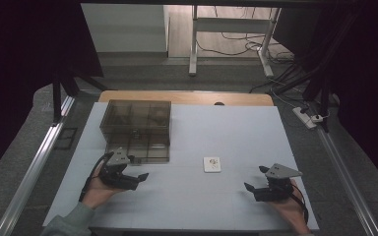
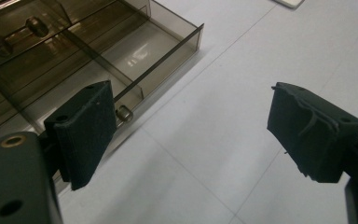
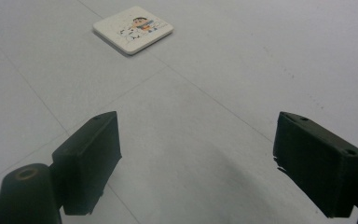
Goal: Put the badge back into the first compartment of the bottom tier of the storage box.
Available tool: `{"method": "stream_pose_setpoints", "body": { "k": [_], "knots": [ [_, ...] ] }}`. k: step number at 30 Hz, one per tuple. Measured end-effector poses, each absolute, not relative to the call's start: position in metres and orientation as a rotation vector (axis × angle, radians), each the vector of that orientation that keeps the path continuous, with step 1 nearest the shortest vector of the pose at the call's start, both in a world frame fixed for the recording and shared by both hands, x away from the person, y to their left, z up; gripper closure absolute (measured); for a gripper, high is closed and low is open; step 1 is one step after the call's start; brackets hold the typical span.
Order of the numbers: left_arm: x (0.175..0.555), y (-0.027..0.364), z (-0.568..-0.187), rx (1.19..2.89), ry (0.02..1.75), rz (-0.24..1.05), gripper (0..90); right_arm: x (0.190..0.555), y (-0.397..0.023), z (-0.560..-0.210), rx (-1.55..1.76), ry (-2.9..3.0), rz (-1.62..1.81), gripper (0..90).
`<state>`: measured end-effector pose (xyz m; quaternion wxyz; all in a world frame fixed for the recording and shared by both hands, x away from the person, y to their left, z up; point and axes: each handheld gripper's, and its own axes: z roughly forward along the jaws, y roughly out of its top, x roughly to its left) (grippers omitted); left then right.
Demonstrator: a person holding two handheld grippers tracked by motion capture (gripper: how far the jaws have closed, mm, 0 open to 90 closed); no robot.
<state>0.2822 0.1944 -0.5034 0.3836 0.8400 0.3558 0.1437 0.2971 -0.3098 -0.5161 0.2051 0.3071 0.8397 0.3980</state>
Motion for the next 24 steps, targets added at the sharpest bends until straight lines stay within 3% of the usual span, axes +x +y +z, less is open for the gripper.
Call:
{"method": "stream_pose_setpoints", "body": {
  "k": [24],
  "knots": [
    [0.299,0.161,-0.505,2.185,0.809,0.314,17.6,0.298,-0.307,-0.516,0.840,2.353,1.112,15.2]
  ]
}}
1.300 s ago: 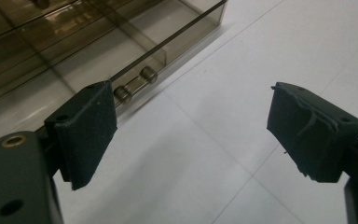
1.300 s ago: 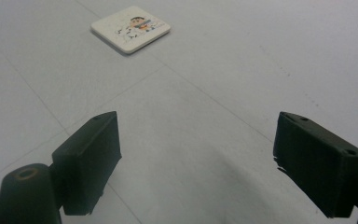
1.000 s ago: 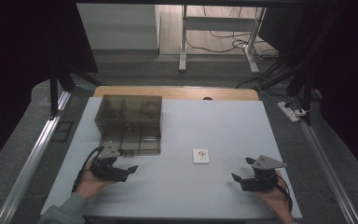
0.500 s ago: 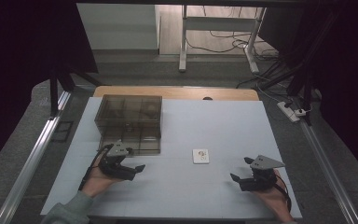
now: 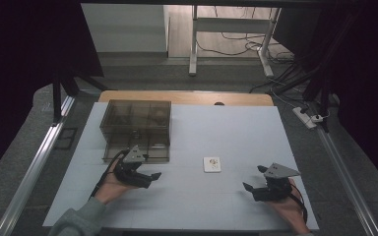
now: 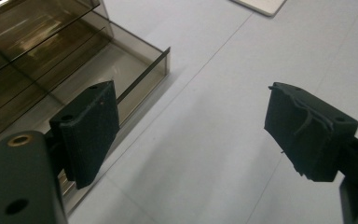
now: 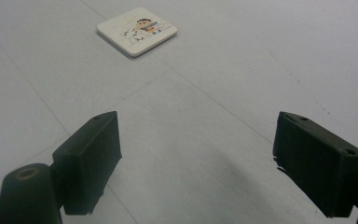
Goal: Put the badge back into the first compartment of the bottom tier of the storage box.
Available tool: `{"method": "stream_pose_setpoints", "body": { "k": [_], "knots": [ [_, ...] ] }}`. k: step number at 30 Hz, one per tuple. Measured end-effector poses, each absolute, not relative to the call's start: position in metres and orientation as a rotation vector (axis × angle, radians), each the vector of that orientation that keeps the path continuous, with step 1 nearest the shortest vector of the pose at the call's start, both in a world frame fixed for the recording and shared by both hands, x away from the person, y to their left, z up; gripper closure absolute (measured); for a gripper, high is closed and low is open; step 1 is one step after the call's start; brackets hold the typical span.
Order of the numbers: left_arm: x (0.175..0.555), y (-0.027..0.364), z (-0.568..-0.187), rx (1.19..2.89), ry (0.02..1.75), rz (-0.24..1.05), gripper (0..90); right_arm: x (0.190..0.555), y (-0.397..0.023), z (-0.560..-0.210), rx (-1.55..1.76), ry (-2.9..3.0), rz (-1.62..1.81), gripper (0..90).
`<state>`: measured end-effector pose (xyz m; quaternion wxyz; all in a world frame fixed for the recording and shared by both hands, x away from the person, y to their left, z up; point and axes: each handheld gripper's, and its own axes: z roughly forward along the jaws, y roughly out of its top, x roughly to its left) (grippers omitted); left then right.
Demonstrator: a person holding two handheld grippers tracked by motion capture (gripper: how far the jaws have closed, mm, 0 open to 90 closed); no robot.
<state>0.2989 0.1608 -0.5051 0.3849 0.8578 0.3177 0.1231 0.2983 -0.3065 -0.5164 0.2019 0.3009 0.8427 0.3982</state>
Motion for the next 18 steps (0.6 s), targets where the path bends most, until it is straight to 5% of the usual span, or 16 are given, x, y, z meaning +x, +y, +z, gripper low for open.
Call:
{"method": "stream_pose_setpoints", "body": {
  "k": [18],
  "knots": [
    [0.313,0.133,-0.499,2.220,0.733,0.289,18.5,0.299,-0.306,-0.517,0.841,2.358,1.106,15.2]
  ]
}}
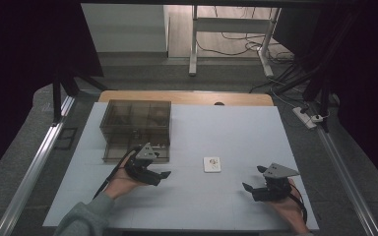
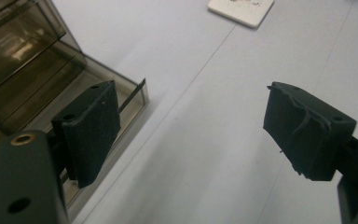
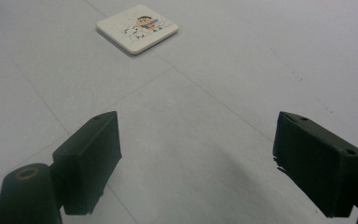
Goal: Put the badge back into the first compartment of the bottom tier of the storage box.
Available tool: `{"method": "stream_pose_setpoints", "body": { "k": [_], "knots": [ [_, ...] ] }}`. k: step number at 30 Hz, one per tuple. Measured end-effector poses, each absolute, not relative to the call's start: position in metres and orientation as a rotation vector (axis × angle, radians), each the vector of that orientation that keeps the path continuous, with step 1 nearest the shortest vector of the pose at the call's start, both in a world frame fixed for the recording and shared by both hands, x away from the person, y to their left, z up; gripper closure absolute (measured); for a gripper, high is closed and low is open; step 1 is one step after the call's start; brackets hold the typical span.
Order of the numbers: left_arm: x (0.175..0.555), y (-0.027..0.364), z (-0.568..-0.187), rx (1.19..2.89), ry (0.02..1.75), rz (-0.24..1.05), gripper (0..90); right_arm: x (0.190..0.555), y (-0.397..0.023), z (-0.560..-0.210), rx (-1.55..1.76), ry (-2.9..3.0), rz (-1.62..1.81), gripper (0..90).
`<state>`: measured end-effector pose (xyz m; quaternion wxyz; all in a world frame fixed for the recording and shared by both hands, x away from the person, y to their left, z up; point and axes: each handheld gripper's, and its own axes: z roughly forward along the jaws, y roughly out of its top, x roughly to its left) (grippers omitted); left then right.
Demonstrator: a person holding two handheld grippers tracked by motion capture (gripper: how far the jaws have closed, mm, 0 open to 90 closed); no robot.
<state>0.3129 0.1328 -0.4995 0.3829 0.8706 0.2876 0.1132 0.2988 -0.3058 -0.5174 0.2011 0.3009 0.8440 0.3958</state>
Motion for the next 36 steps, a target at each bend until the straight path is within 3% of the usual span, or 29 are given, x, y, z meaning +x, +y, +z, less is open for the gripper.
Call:
{"method": "stream_pose_setpoints", "body": {
  "k": [36],
  "knots": [
    [0.338,0.081,-0.499,2.267,0.647,0.236,19.3,0.299,-0.305,-0.518,0.845,2.361,1.108,15.2]
  ]
}}
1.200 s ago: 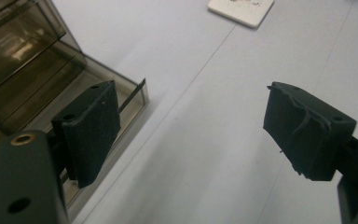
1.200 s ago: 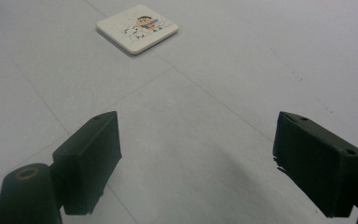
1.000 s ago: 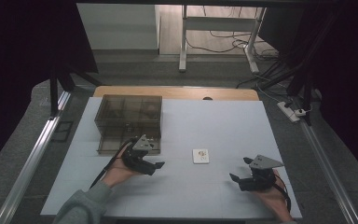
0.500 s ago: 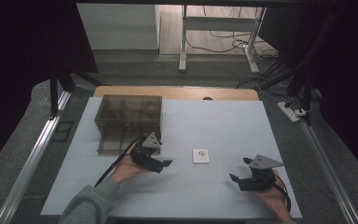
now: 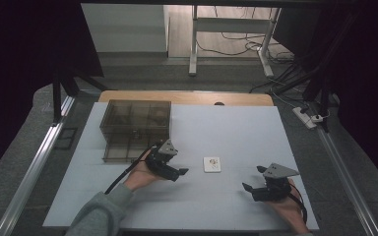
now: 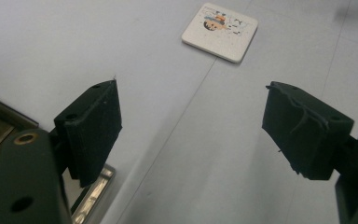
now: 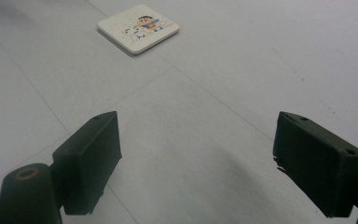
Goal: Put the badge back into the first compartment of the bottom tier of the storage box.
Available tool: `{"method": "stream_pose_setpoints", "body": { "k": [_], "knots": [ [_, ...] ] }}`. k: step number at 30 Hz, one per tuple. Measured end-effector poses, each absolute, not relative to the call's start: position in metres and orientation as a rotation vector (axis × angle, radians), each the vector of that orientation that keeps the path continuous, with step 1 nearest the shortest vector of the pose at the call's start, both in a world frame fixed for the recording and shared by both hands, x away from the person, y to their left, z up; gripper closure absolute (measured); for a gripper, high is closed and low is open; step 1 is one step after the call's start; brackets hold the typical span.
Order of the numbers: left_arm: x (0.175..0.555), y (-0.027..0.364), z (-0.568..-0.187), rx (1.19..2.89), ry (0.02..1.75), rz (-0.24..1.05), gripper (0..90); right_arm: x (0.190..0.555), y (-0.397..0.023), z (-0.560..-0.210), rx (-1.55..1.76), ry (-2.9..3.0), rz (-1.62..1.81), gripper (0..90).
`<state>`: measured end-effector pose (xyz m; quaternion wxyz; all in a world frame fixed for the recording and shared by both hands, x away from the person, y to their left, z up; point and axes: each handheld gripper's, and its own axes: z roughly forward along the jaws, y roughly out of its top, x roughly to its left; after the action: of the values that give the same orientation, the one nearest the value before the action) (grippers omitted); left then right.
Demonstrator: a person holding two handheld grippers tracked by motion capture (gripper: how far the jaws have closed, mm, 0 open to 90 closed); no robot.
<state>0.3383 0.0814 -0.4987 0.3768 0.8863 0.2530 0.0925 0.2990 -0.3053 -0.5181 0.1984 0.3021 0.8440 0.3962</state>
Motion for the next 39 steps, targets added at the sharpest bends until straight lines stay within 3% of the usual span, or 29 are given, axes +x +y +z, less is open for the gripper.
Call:
{"method": "stream_pose_setpoints", "body": {
  "k": [39],
  "knots": [
    [0.365,0.029,-0.494,2.311,0.568,0.197,19.7,0.296,-0.306,-0.512,0.814,2.341,1.157,15.5]
  ]
}}
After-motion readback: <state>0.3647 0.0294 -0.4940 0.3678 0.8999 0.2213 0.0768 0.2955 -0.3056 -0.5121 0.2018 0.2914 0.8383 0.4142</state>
